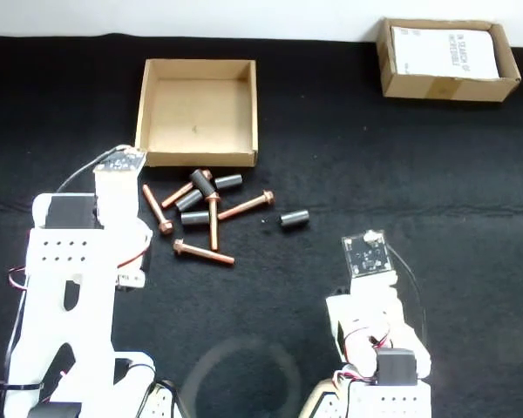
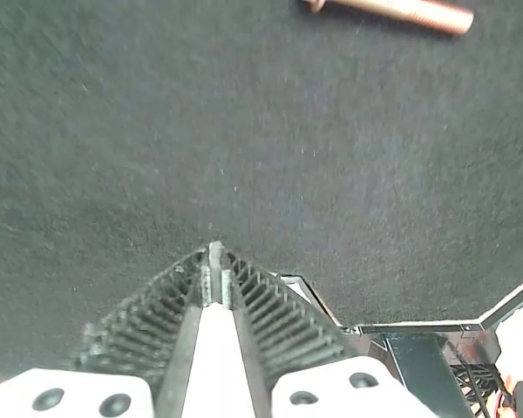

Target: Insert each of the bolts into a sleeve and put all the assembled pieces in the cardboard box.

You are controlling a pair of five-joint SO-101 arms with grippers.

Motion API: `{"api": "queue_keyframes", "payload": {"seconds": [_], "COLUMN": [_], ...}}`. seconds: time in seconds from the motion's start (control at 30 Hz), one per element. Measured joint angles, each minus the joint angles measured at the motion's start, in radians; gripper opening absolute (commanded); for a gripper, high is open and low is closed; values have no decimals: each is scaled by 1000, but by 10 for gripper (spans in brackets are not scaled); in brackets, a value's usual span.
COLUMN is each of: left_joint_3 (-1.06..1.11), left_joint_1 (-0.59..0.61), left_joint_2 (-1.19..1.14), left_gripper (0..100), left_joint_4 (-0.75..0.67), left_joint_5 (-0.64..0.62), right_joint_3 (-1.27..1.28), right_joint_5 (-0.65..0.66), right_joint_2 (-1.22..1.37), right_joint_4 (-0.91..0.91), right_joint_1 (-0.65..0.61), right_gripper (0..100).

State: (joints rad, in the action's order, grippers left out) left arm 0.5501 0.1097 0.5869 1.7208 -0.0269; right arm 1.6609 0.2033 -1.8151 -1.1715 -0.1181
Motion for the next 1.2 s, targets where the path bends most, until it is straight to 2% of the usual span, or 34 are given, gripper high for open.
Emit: {"api": "queue_keyframes", "payload": {"seconds": [0.27, 0.47, 0.63, 0.9, 1.07, 1.2], "left_joint_3": [-152, -218, -226, -229, -227, -163], "left_joint_1": [0, 0, 0, 0, 0, 0], "left_joint_2": [0, 0, 0, -5, -8, -8], "left_gripper": [17, 13, 13, 13, 13, 13], "left_joint_4": [-23, -31, -121, -181, -195, -276], "left_joint_5": [0, 97, 117, 117, 117, 117], "right_joint_3": [-40, -189, -373, -778, -1045, -1195], "right_joint_5": [6, 230, 264, 52, -114, -201], "right_joint_2": [0, 0, 114, 606, 945, 1188], "right_joint_4": [180, 206, 161, 64, -34, -133], "right_joint_1": [-3, -5, -5, 86, 75, -8], "right_gripper": [9, 9, 9, 9, 9, 9]}}
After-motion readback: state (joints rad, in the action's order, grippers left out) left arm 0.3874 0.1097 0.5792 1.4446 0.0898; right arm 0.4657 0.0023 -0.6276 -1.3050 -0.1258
